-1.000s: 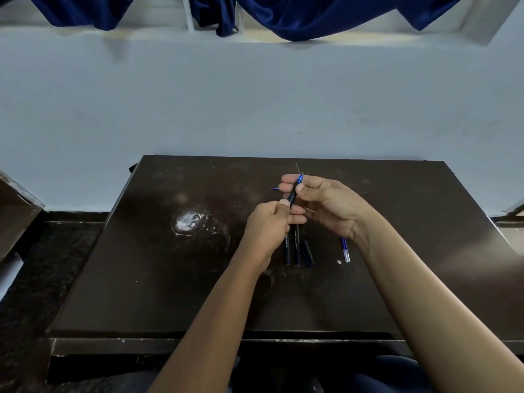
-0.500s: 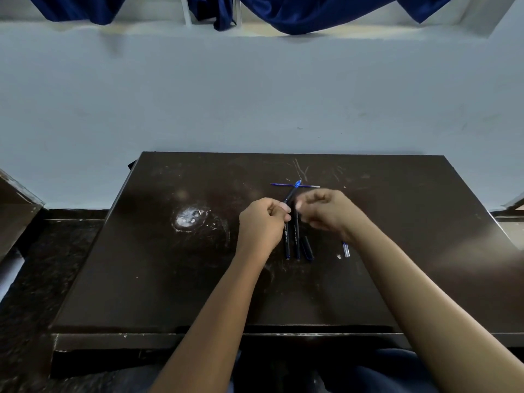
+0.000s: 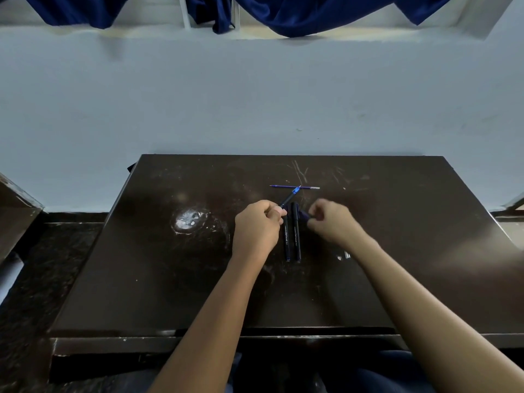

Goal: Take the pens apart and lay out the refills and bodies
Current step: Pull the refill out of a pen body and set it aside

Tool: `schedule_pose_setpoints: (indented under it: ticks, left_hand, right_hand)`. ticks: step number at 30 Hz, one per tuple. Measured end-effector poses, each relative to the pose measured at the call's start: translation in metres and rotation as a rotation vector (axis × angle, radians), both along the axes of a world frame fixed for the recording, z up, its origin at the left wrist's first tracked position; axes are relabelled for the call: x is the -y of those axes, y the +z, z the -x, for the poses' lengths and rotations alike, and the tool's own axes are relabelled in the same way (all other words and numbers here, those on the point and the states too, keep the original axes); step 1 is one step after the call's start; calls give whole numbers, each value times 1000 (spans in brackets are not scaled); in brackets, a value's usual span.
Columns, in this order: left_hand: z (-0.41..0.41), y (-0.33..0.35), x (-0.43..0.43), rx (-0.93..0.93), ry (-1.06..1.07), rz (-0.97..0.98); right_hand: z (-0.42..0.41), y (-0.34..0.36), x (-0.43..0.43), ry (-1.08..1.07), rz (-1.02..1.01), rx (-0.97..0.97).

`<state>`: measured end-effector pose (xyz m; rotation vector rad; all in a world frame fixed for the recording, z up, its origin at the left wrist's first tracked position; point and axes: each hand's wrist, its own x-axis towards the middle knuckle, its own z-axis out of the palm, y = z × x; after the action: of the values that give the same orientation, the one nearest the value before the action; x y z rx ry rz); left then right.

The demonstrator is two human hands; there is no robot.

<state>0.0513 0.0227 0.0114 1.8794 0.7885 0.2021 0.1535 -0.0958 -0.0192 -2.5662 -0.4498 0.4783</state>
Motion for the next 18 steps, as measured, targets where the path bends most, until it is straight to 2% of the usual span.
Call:
schedule_pose_setpoints:
  ticks: [2,5,11,18]
  left_hand:
    - [1,0,-1,-14,1,-17]
    - [1,0,-3,-29,2,-22]
    - [1,0,-1,-54,-17,-33]
    - [1,2,1,-63,-23,-25]
  right_hand:
    - [-10,16,5,-2,-169,90]
    - [-17,33,12,19,-300,226]
    - [-21,42,15,69,-399,331]
    - [-14,46,6,255,-379,365]
